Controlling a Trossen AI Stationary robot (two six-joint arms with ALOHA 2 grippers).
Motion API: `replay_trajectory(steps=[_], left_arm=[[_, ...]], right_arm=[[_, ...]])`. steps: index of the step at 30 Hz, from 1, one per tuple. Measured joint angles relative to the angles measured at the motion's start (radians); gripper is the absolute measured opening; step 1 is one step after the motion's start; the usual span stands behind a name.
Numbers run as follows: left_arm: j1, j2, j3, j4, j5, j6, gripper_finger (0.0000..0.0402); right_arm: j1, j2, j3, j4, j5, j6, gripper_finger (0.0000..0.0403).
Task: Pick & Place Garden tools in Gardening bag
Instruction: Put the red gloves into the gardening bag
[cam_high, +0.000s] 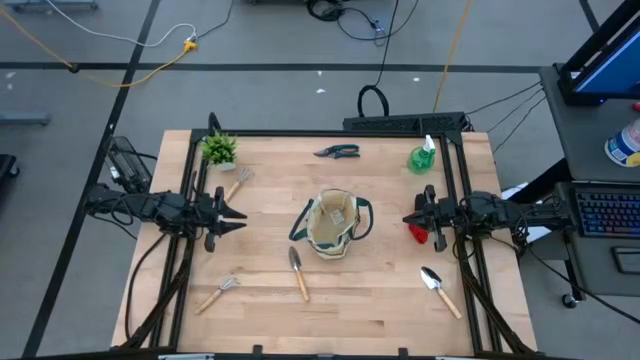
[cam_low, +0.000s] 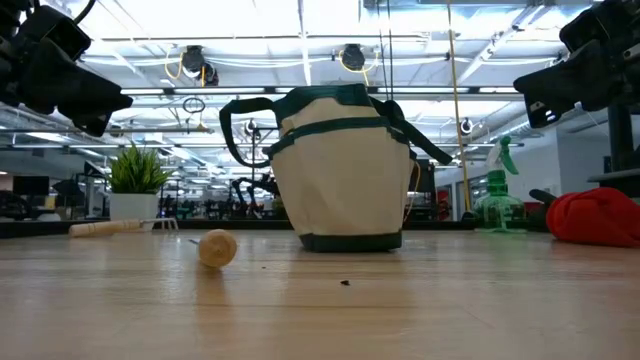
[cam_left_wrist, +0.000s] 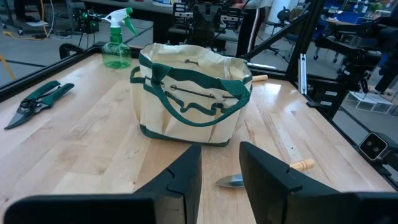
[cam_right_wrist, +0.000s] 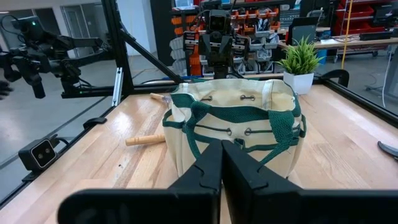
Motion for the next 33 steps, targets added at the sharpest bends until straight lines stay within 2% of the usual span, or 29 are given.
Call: replay_trajectory(steps=[19,28,33], left_arm=[[0.000,0.000,0.000,0.000,-0.014,0.038,0.0113],[0.000,0.000,0.000,0.000,-0.109,0.080,0.0113],[0.000,0.000,0.000,0.000,-0.114,0.086,0.0113]], right_arm=[[0.000,0.000,0.000,0.000,0.000,0.000,0.0000],[0.000,0.000,0.000,0.010,0.006,0.025,0.0000],[0.000,0.000,0.000,0.009,0.104,0.168,0.0000]])
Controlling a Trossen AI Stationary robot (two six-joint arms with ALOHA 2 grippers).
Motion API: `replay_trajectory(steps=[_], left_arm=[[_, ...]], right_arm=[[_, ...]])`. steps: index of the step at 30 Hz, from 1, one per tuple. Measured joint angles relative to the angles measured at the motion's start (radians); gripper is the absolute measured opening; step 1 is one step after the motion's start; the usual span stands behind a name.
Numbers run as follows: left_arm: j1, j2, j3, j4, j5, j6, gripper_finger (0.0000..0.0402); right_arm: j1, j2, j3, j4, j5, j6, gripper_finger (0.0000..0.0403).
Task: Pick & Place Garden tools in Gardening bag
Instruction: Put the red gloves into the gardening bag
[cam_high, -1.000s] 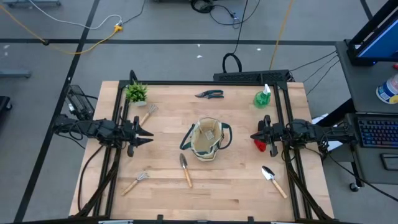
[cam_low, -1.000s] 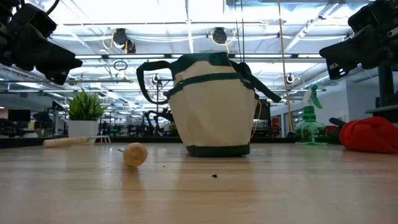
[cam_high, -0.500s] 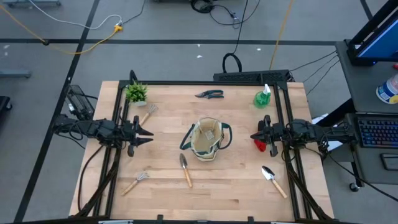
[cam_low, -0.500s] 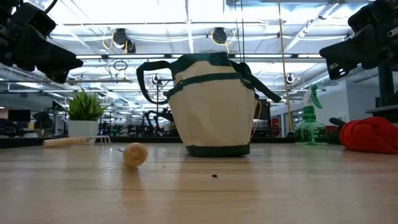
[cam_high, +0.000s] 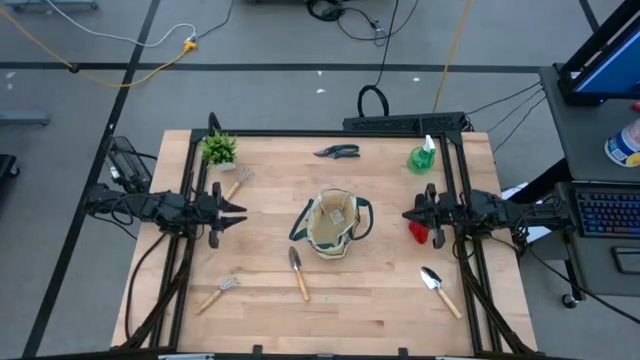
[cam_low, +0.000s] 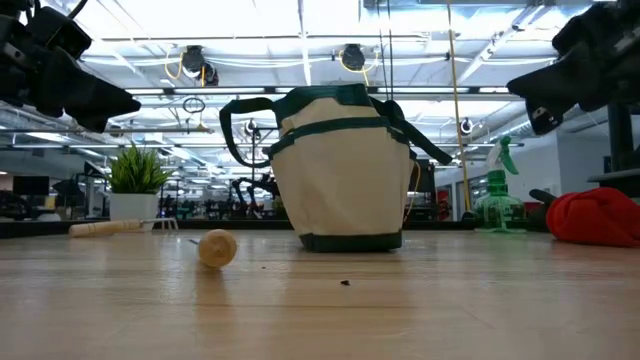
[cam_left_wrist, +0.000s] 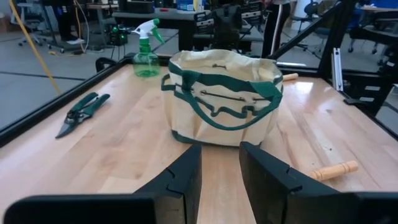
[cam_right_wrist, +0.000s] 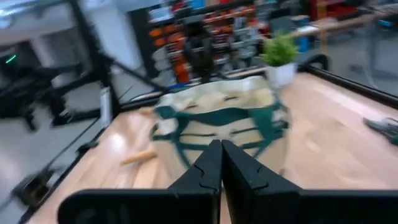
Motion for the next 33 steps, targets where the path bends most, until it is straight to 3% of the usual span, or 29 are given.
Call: replay_trajectory(steps=[8,14,22,27,33], left_arm=[[0.000,0.000,0.000,0.000,-0.001,0.004,0.0113],[0.000,0.000,0.000,0.000,-0.001,0.005,0.0113],[0.000,0.000,0.000,0.000,-0.001,0.005,0.0113],[0.000,0.000,0.000,0.000,-0.001,0.004,0.0113],[0.000,0.000,0.000,0.000,-0.001,0.004,0.0113]], right_arm=[[0.000,0.000,0.000,0.107,0.016,0.035,0.0000],[0.000,0.008,0.001,0.255,0.122,0.034,0.0000],[0.000,0.149,0.049,0.270,0.165,0.064,0.0000],[0.000,0.304,0.204,0.142,0.177,0.066,0.0000],[0.000,0.507,0.467,-0.247,0.247,0.103,0.0000]])
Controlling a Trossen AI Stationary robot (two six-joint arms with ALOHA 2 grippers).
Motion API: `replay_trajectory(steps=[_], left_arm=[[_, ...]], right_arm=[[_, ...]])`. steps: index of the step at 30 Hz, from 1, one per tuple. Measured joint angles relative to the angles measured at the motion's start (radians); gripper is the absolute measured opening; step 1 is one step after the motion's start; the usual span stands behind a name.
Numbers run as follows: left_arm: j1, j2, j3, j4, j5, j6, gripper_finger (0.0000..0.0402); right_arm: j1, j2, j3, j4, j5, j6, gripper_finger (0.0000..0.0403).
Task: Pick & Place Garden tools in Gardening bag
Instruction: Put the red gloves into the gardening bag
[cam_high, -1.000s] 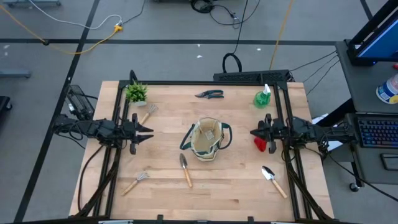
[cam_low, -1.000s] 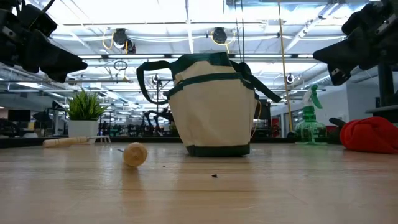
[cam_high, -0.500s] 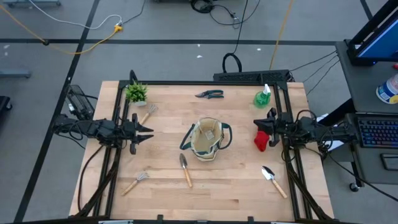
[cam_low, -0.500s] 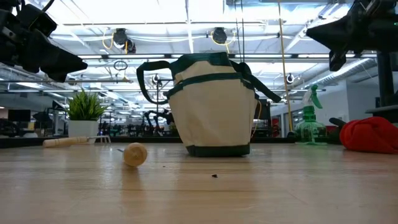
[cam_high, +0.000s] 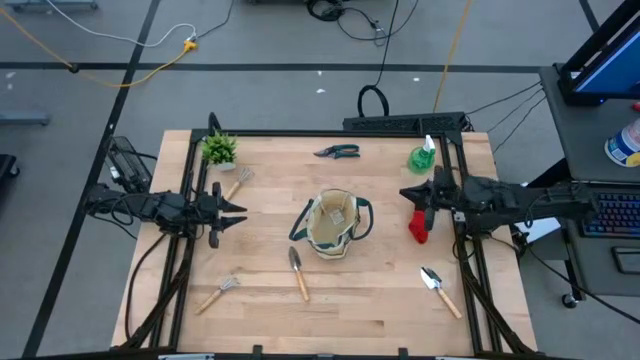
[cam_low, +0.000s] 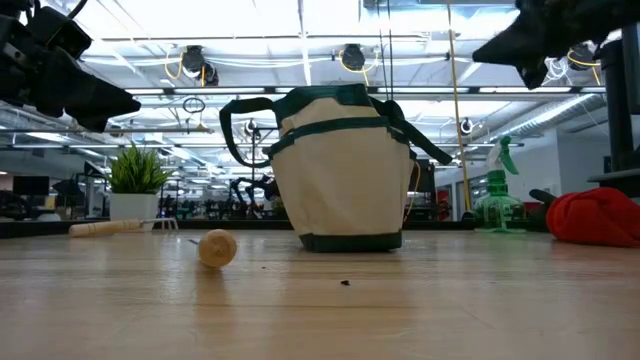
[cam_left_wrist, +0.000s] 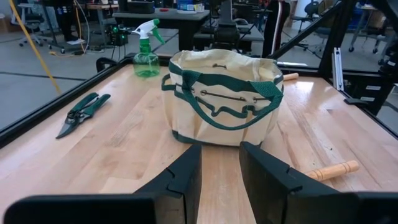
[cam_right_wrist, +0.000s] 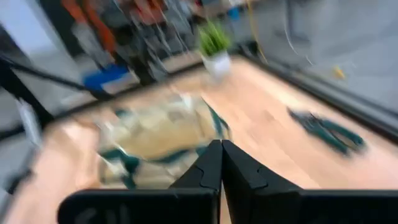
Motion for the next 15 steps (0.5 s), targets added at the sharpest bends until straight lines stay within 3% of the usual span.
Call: replay_trajectory(steps=[8,15], left_arm=[[0.000,0.000,0.000,0.000,0.000,-0.002,0.0113],[0.000,0.000,0.000,0.000,0.000,-0.001,0.0113]], right_arm=[[0.000,0.211,0.244,-0.480,0.040,0.286,0.0000],[0.000,0.295,0.279,-0.760,0.032,0.631,0.0000]])
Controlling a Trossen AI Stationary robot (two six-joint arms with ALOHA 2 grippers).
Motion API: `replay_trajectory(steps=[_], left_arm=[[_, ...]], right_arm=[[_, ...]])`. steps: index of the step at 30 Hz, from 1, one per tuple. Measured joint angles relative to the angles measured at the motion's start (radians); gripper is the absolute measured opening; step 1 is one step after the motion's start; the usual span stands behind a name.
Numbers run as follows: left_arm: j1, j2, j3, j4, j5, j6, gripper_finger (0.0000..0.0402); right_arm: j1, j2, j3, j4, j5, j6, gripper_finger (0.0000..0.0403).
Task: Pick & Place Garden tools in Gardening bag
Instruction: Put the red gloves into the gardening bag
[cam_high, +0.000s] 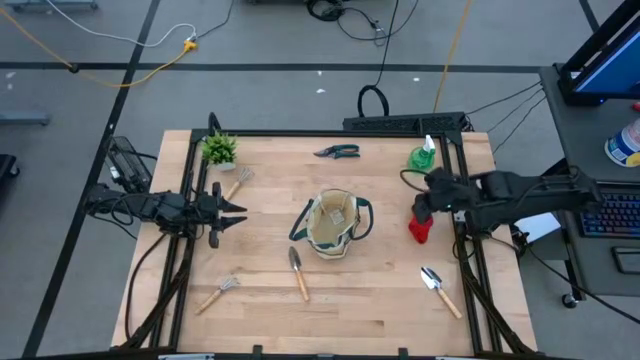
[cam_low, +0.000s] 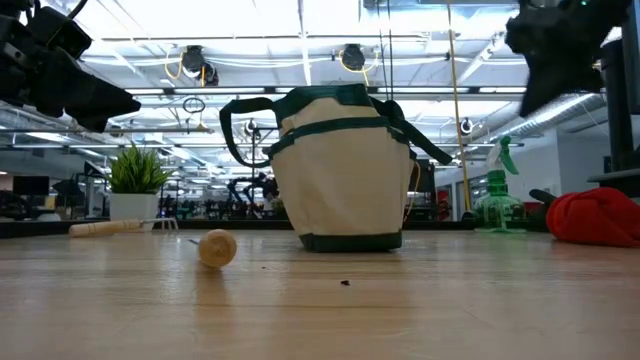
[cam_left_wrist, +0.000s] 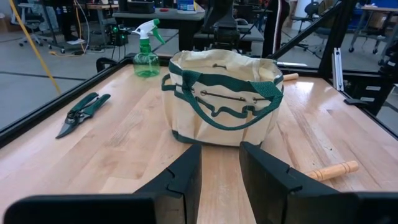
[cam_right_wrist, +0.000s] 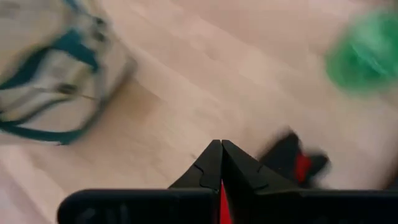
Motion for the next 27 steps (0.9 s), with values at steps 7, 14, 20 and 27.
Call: replay_trajectory(steps=[7,14,20,27], left_arm=[[0.000,0.000,0.000,0.000,0.000,0.001,0.0113],[0.000,0.000,0.000,0.000,0.000,0.002,0.0113],[0.000,0.000,0.000,0.000,0.000,0.001,0.0113],[0.000,0.000,0.000,0.000,0.000,0.001,0.0113]], right_arm=[[0.000,0.009,0.000,-0.197,-0.136,0.265,0.0000],[0.000,0.009,0.000,-0.283,-0.179,0.304,0.0004],[0.000,0.009,0.000,-0.291,-0.179,0.299,0.0040],[0.000,0.009,0.000,-0.298,-0.179,0.304,0.0119]])
